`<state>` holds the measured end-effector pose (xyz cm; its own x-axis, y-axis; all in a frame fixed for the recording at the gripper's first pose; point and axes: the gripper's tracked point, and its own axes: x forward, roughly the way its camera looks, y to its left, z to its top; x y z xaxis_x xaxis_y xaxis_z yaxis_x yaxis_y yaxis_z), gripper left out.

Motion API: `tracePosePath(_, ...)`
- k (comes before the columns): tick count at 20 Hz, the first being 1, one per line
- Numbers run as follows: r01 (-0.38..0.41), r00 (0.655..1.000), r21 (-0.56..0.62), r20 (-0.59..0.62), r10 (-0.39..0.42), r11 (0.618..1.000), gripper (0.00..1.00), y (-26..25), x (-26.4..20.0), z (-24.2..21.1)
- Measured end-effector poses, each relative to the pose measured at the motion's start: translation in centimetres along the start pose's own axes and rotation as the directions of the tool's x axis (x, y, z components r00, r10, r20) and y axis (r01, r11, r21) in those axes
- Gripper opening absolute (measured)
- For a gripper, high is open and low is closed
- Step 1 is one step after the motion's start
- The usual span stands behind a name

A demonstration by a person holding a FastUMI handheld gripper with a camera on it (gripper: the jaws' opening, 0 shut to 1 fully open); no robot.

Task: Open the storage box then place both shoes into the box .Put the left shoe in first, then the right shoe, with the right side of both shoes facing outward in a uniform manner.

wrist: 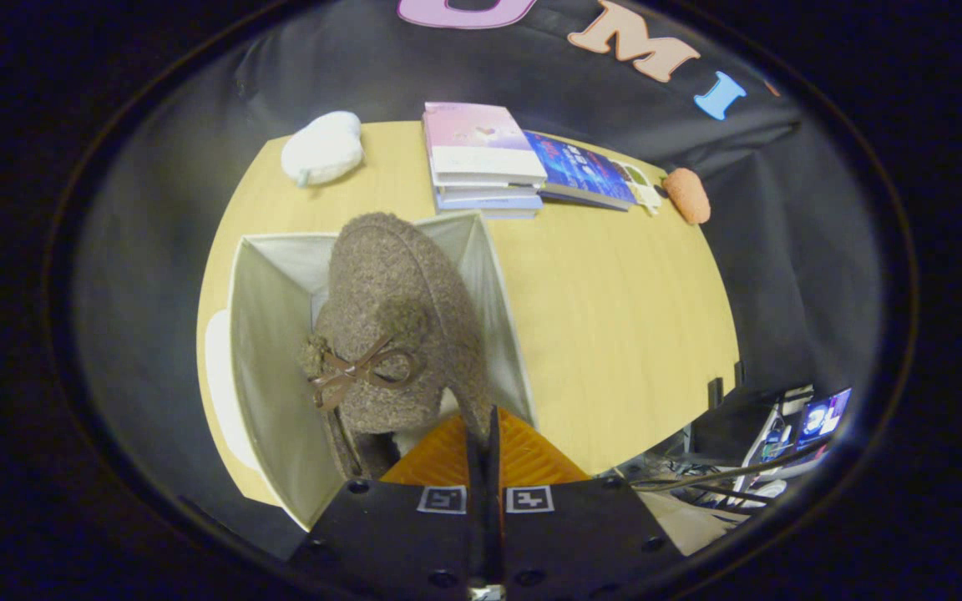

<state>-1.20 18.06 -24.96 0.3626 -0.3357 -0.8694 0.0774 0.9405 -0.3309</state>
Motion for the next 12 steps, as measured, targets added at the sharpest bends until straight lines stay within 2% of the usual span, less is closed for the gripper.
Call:
tracePosePath(3,-0.01,0.999,0.015,-0.034,0.011,1.0,0.04,0.4,1.5,-0.5)
tracePosePath(8,0.038,0.995,-0.009,-0.089,-0.038,0.999,0.04,-0.8,3.6,-1.6)
tracePosePath(12,0.016,0.993,-0.029,-0.118,-0.019,0.999,0.04,-0.1,5.3,-1.8)
